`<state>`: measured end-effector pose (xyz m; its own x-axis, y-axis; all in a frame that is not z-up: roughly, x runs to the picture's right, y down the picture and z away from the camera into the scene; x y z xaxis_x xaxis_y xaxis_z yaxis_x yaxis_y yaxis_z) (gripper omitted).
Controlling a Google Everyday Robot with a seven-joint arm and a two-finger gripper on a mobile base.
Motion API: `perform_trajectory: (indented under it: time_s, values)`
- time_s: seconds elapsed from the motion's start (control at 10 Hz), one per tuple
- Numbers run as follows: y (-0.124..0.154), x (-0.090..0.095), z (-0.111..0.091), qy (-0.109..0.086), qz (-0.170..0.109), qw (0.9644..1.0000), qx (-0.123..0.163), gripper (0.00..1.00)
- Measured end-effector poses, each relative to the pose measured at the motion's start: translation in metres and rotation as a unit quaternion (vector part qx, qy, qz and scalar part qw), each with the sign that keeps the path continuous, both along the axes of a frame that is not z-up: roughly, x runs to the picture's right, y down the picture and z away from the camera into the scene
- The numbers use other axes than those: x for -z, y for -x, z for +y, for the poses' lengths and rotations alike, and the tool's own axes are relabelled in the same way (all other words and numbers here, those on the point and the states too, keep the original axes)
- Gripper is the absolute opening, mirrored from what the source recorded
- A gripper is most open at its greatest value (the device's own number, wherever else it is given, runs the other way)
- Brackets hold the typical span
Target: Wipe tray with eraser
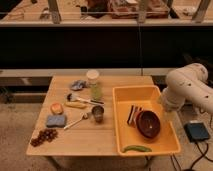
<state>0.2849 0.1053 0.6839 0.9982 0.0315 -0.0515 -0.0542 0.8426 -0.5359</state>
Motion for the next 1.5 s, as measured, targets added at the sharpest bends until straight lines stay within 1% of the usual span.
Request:
perform_trajectory:
  time_s: [0.2,0.3,0.4,0.5,0.6,0.7,0.8,0.9,1.0,1.1,1.2,1.3,1.4,1.5]
  values:
    - [0.000,-0.001,-0.001,-0.001,-0.003,1.0000,0.002,0.65]
    - [0.001,-0.002,-0.008,-0.013,-0.017,0.9996,0.019,0.65]
    - [0.001,-0.004,-0.021,-0.028,-0.043,0.9978,0.042,0.65]
    - [0.003,-0.007,-0.034,-0.044,-0.080,0.9935,0.068,0.65]
    - [0.010,-0.011,-0.055,-0.058,-0.133,0.9830,0.112,0.65]
    - [0.018,-0.015,-0.069,-0.055,-0.180,0.9697,0.156,0.65]
    - [0.025,-0.016,-0.076,-0.044,-0.209,0.9578,0.192,0.65]
    - [0.036,-0.018,-0.085,-0.033,-0.244,0.9411,0.232,0.65]
    - [0.044,-0.018,-0.091,-0.022,-0.276,0.9225,0.269,0.65]
    - [0.048,-0.019,-0.094,-0.018,-0.290,0.9137,0.284,0.65]
    - [0.051,-0.019,-0.095,-0.018,-0.299,0.9076,0.295,0.65]
    - [0.049,-0.018,-0.093,-0.030,-0.300,0.9076,0.292,0.65]
    - [0.049,-0.017,-0.091,-0.059,-0.310,0.9046,0.286,0.65]
    - [0.050,-0.015,-0.090,-0.091,-0.323,0.8958,0.291,0.65]
